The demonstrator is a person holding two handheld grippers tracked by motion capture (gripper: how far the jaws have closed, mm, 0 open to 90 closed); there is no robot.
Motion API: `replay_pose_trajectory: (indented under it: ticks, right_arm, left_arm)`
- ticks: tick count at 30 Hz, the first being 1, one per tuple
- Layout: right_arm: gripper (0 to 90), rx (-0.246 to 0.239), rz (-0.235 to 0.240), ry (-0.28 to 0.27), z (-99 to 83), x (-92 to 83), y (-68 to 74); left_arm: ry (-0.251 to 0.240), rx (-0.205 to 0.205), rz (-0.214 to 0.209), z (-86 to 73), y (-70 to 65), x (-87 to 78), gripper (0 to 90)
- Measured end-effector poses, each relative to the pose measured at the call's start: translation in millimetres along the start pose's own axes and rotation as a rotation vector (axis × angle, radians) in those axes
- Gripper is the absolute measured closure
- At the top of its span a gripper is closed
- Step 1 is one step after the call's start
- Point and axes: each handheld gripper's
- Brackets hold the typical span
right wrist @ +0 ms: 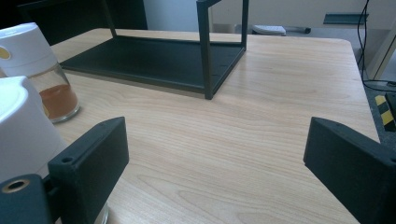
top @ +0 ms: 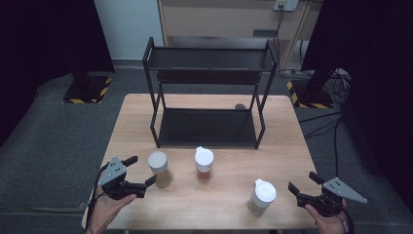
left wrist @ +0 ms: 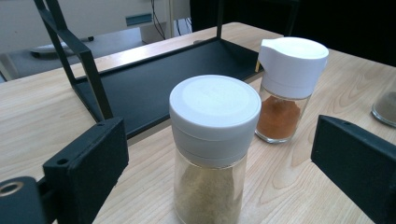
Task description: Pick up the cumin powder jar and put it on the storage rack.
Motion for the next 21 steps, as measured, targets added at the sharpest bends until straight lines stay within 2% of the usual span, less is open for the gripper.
replay_pose_trajectory:
  ticks: [21]
  right_arm:
    - [7.2, -0.001, 0.002, 0.0, -0.1, 0.7, -0.3]
  left_arm:
    - [0.008, -0.005, -0.019, 1.0, 11.2, 26.6, 6.4]
Point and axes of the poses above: each handheld gripper's, and its own axes: x roughly forward along the jaws, z roughly out of its top, y roughly to its left, and after that the axes turned 10 degrees about -z, right-handed
